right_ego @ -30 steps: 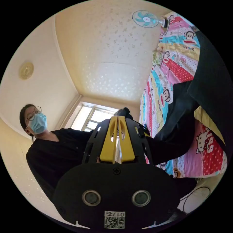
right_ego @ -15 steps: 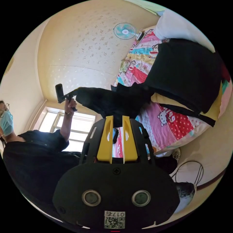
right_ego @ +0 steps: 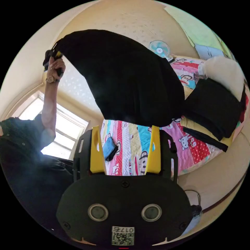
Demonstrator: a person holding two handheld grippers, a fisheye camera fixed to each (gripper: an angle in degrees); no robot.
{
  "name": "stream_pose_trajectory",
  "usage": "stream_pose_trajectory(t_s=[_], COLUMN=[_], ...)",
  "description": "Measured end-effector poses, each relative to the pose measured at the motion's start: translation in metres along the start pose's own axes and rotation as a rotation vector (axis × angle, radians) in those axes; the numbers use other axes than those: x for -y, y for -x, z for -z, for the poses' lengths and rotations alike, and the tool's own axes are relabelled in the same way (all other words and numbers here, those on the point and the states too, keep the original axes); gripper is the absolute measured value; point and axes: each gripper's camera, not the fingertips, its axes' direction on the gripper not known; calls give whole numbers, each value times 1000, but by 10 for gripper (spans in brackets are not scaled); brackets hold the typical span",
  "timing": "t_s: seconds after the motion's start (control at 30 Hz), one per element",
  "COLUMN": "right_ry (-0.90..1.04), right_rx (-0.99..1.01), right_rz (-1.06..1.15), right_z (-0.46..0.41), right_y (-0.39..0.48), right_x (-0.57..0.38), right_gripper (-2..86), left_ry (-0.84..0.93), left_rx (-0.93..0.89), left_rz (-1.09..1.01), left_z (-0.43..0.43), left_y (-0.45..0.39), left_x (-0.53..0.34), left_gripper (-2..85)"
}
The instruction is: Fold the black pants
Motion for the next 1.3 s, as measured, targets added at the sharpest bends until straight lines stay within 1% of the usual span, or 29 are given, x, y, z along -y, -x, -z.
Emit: stream_pose_trajectory(t_s=[0.03,0.07,0.1,0.13,0.2,0.27,0.33,0.37,0.5,0.57,0.7,0.77,0.83,0.9,0.97,1.03,1.1,1.13,1.17,1.2,1.27,1.3], right_ry=[43,89,105,108,46,-86,-134,-127,-49,-17,-36,-31,-31,-79,-159,-177,-136,-131,-178,-213,-331,-329], right_rx=[-61,-121,-149,-198,-275,-437,-555,-597,-617,-642,-650,-723,-750,-711,-692,-636,-488,-373,-250,-184,74,115], right_rz=[18,38,48,52,24,-42,-72,-58,-17,12,70,138,135,118,51,0,-22,-49,-58,-58,-1,21], right_z=[-7,-14,-16,-19,-18,-16,-19,-25,-46,-58,-55,-54,-50,-34,1,34,66,91,119,134,188,196], right_y=[14,25,31,39,45,46,45,43,37,36,46,55,57,59,61,57,45,37,31,29,28,30], right_x=[-5,-12,-17,-30,-51,-73,-80,-80,-72,-66,-56,-51,-49,-50,-51,-49,-47,-49,-52,-55,-58,-55], right_gripper=[338,365,367,362,340,312,307,308,307,291,278,273,257,209,113,83,77,75,72,71,65,63], left_ry=[0,-2,-2,0,5,19,32,36,47,44,66,63,65,70,75,63,44,28,21,9,-6,-33], left_rx=[-24,-36,-51,-54,-52,-67,-63,-60,-58,-60,-75,-51,-33,-4,34,59,-3,-46,-60,-68,-60,-75], left_rz=[12,13,11,3,-9,-19,-19,-15,14,57,94,104,116,123,130,168,242,298,324,362,389,396], left_z=[-7,-10,-17,-24,-33,-42,-51,-52,-57,-56,-51,-43,-29,-17,-2,25,46,62,70,89,121,144], left_y=[0,0,-2,-6,-12,-14,-12,-11,6,18,47,56,67,75,81,94,115,130,137,146,150,148], left_x=[5,7,13,18,27,37,53,57,84,94,112,118,125,131,134,131,118,105,97,80,54,35], left_gripper=[-10,-10,-10,-10,-10,-10,-10,-10,-10,-10,-10,-10,-10,-10,-10,-10,-10,-10,-10,-10,-10,-10])
